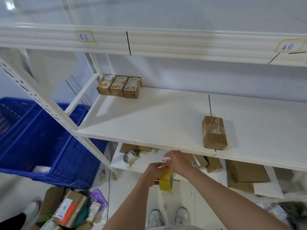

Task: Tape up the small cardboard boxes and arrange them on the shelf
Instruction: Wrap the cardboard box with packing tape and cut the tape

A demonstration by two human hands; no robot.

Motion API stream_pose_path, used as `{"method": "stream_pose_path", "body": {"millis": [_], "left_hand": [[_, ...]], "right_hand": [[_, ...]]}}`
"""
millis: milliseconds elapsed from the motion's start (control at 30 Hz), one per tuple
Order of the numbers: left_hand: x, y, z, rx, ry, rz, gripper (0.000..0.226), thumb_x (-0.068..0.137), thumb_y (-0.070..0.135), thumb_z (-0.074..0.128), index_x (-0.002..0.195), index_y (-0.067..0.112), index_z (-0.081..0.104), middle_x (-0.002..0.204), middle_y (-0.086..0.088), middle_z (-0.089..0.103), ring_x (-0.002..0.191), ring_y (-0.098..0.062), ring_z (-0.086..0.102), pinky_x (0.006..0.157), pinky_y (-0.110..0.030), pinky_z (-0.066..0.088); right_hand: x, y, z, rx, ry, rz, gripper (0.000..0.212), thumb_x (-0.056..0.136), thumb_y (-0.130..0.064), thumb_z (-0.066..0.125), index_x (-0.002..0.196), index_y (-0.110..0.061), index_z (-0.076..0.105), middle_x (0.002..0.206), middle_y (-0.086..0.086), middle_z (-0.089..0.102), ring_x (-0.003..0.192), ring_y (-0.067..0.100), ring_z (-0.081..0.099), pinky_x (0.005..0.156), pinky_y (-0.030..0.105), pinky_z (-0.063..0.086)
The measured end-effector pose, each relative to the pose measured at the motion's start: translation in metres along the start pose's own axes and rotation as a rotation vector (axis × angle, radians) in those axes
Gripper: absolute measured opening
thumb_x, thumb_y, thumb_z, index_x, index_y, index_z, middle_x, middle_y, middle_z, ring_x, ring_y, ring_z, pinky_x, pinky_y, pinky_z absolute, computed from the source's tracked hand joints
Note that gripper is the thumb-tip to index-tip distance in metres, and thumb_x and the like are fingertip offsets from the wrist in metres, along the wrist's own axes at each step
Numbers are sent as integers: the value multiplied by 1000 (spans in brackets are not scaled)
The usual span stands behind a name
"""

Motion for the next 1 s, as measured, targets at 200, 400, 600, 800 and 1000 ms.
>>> {"method": "stream_pose_path", "body": {"millis": [200,400,600,800,1000], "left_hand": [[4,-1,0,46,23,2,59,91,49,69,141,21,55,114,-2,67,94,-21,68,67,-28,56],[1,2,-2,74,3,18,66,86,50,75,141,19,55,102,0,68,79,-14,69,48,-23,53],[2,6,-4,106,-14,12,65,85,46,77,141,18,57,94,3,69,77,-15,70,47,-24,53],[-3,-6,-14,234,-1,-22,57,85,41,80,129,9,61,94,-4,69,71,-16,70,49,-26,56],[-5,-27,-27,0,24,-12,38,86,35,80,118,19,68,98,-11,73,75,-22,74,63,-33,62]], "right_hand": [[3,-3,4,-162,-45,-14,27,98,-9,56,72,-13,53,75,-1,47,75,16,49,58,16,32],[4,-2,6,-209,-47,20,39,101,-14,54,63,-15,46,73,-2,44,79,19,52,64,24,33],[2,2,3,-252,-47,-3,43,100,-13,56,60,-17,42,82,5,49,76,21,53,60,26,34],[-9,33,-2,-208,-19,61,28,94,1,51,71,-13,49,75,4,47,76,23,54,62,21,39],[-22,71,-4,21,84,103,41,86,0,56,50,-20,52,54,1,46,55,12,41,55,27,33]]}}
Point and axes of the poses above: each hand's wrist, its own x-axis towards the middle knuckle, its own z-axis out of the palm, y = z × x, the point moved 3 cm from there along x, towards the middle knuckle
